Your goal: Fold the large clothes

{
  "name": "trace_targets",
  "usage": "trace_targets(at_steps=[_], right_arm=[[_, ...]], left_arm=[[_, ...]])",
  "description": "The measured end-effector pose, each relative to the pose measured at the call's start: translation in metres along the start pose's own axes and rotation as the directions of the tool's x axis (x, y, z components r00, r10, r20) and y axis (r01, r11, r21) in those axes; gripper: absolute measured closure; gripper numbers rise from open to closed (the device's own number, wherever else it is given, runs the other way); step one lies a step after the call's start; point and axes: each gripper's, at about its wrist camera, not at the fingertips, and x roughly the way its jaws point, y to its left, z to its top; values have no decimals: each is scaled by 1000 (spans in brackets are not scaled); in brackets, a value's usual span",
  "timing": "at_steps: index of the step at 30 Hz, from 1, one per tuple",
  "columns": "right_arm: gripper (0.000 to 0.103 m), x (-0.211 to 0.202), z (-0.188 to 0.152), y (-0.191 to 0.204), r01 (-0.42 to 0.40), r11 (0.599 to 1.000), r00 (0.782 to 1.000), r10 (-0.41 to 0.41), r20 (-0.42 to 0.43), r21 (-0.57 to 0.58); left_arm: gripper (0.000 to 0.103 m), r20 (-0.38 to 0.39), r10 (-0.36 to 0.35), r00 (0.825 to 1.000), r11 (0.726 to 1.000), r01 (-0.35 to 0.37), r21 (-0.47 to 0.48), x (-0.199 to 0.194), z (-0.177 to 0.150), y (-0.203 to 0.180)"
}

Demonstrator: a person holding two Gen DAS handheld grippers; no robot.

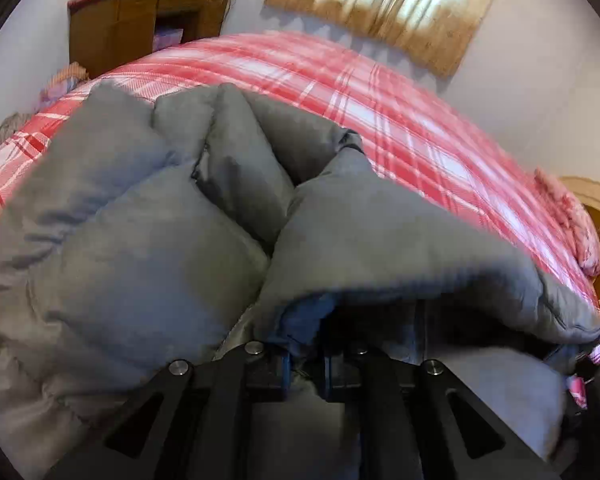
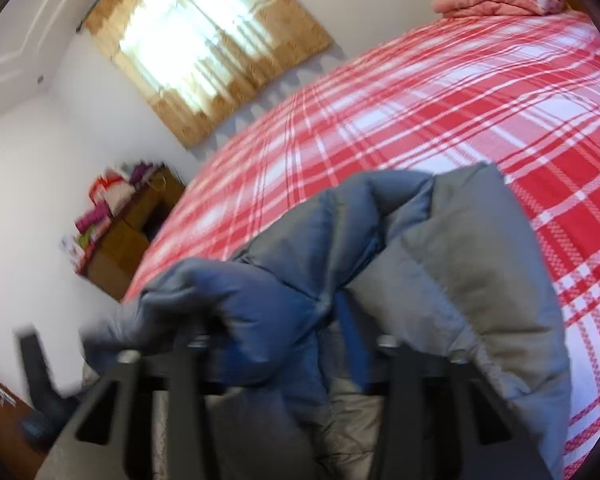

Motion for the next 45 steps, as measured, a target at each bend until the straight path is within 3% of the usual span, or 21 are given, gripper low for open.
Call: trace_targets(at_steps=[5, 8, 12, 15, 17, 19, 20, 22, 26, 29, 33, 37, 39, 41, 42, 45], right_arm=[[41, -19, 5, 0, 19, 999, 999, -18, -32, 46], [37, -48, 6, 12, 62, 998, 998, -62, 13, 16], [42, -70, 30, 48, 98, 994, 990, -92, 105, -48], [43, -44, 43, 70, 75, 993, 997, -72, 40, -91], [43, -17, 35, 73, 103, 986, 994, -107, -23, -133], [43, 19, 14, 66, 179, 966, 971, -204, -122, -188], [43, 43, -5, 54, 213, 949, 944, -261, -201, -231], [42, 41, -18, 45, 159, 952, 965, -206, -163, -263], [42, 37, -19, 44, 162, 955, 965, -206, -161, -248], [40, 38, -21, 50, 180, 944, 961, -229, -154, -277], [40, 34, -23, 51, 181, 943, 962, -229, -149, -280], [40, 40, -19, 48, 193, 937, 959, -243, -145, -292], [41, 40, -20, 47, 196, 935, 959, -246, -144, -296], [40, 40, -20, 47, 188, 939, 961, -237, -144, -288], [39, 39, -19, 46, 180, 941, 962, -229, -146, -285], [35, 40, -19, 48, 175, 939, 963, -226, -148, -295]], left_arm=[[92, 14, -16, 1000, 1000, 16, -23, -3, -3, 3], [92, 20, -26, 999, 999, 27, -30, -3, -2, 4], [92, 21, -22, 1000, 999, 23, -27, -2, -2, 3], [92, 21, -24, 999, 999, 25, -29, -2, -2, 4], [92, 18, -25, 1000, 999, 26, -27, -3, -1, 4], [92, 7, -35, 999, 999, 35, -28, -2, 1, 5], [92, -13, -39, 999, 999, 39, -19, -5, 2, 5], [92, -61, -33, 998, 999, 35, 31, -20, 3, 6], [90, -32, 19, 999, 985, -14, 173, -71, -11, 2], [90, -3, -20, 1000, 977, 21, 211, -103, -12, -2], [90, 78, -101, 992, 967, 79, 244, -118, 24, -31], [89, 143, -57, 988, 957, 13, 288, -81, 56, -62], [89, 110, 30, 993, 955, -61, 289, -49, 54, -59], [89, 27, 121, 992, 945, -123, 302, -10, 40, -50], [89, -5, 130, 992, 944, -122, 307, 7, 29, -42], [89, 26, 83, 996, 957, -87, 276, 11, 12, -28]])
